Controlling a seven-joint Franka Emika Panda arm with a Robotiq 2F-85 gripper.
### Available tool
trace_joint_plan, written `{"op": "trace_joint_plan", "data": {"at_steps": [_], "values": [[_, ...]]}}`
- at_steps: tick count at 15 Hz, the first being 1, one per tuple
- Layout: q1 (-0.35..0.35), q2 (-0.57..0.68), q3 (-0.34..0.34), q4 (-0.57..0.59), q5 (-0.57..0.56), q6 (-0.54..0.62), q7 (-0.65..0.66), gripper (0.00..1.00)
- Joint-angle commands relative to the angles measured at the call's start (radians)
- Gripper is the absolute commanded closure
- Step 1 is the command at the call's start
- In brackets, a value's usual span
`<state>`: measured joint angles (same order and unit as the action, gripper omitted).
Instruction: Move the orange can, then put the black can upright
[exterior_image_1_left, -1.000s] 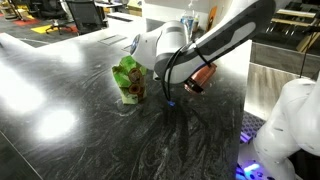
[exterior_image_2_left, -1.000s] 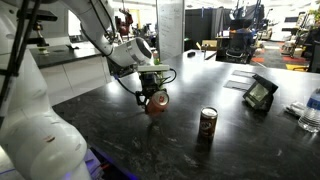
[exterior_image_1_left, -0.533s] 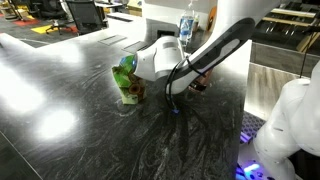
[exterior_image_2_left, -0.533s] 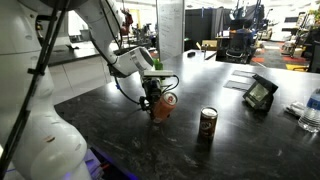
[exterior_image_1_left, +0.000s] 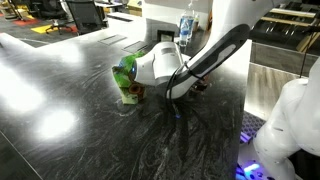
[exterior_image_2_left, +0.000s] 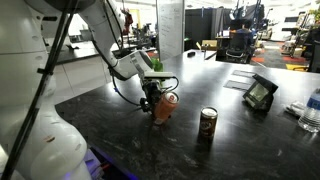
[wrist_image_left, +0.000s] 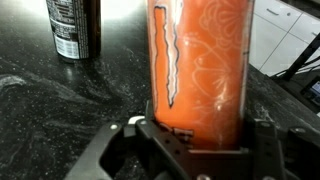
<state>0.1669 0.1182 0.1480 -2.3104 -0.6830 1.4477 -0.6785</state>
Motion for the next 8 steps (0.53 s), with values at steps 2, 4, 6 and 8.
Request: {"op": "trace_joint_plan", "data": {"at_steps": [2, 4, 6, 8], "values": [[-0.007, 0.054, 0.014, 0.032, -0.016, -0.015, -0.007, 0.53], [-0.003, 0.079, 0.013, 0.043, -0.048, -0.059, 0.006, 0.53], [0.001, 0.099, 0.012, 0.053, -0.09, -0.129, 0.026, 0.53], [0.003, 0.126, 0.011, 0.064, -0.133, -0.194, 0.056, 0.53]]}}
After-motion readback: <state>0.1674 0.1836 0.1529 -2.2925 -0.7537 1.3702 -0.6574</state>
